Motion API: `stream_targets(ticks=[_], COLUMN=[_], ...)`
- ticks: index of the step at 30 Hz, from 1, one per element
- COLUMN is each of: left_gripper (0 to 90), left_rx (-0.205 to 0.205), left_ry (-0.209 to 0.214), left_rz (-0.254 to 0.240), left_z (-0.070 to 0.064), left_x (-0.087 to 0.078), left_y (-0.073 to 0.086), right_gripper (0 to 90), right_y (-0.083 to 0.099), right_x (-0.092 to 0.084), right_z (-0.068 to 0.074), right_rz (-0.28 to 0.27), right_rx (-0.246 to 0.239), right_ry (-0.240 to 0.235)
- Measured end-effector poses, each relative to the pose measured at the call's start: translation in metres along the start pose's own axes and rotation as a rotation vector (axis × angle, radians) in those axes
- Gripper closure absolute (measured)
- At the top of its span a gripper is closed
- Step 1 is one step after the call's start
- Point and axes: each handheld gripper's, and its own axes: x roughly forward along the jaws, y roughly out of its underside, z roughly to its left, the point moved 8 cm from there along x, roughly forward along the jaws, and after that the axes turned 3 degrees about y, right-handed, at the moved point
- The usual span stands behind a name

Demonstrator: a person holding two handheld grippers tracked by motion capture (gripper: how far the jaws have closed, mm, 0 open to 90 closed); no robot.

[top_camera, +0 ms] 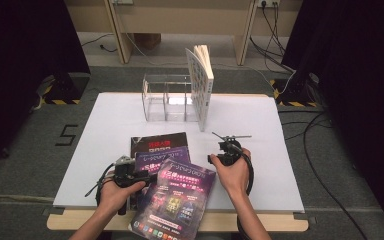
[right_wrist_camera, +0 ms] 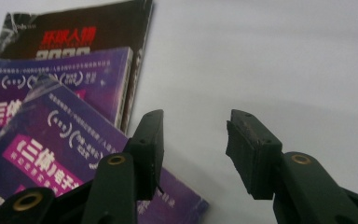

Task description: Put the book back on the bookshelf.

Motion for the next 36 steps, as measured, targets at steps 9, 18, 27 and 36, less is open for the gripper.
stream_targets(ticks=[9, 18, 27, 36], left_gripper=[47.8, 48.3, 49.9, 53.6], left_rx=[0.008, 0.012, 0.012, 0.015], left_ry=[0.012, 0.018, 0.032, 0.015], left_rz=[0.011, 0.016, 0.028, 0.041], left_z=[-0.005, -0.006, -0.009, -0.008], left_x=[0.004, 0.004, 0.005, 0.003], left_y=[0.0, 0.001, 0.002, 0.004], right_gripper=[55.5, 55.3, 52.9, 60.0], right_y=[0.028, 0.041, 0.046, 0.032], right_x=[0.001, 0.007, 0.011, 0.016], right_z=[-0.006, 0.0, 0.003, 0.011], right_rz=[0.065, 0.113, 0.119, 0.105], right_rx=[0.038, 0.059, 0.112, 0.114], right_ry=[-0.025, -0.076, -0.115, -0.122])
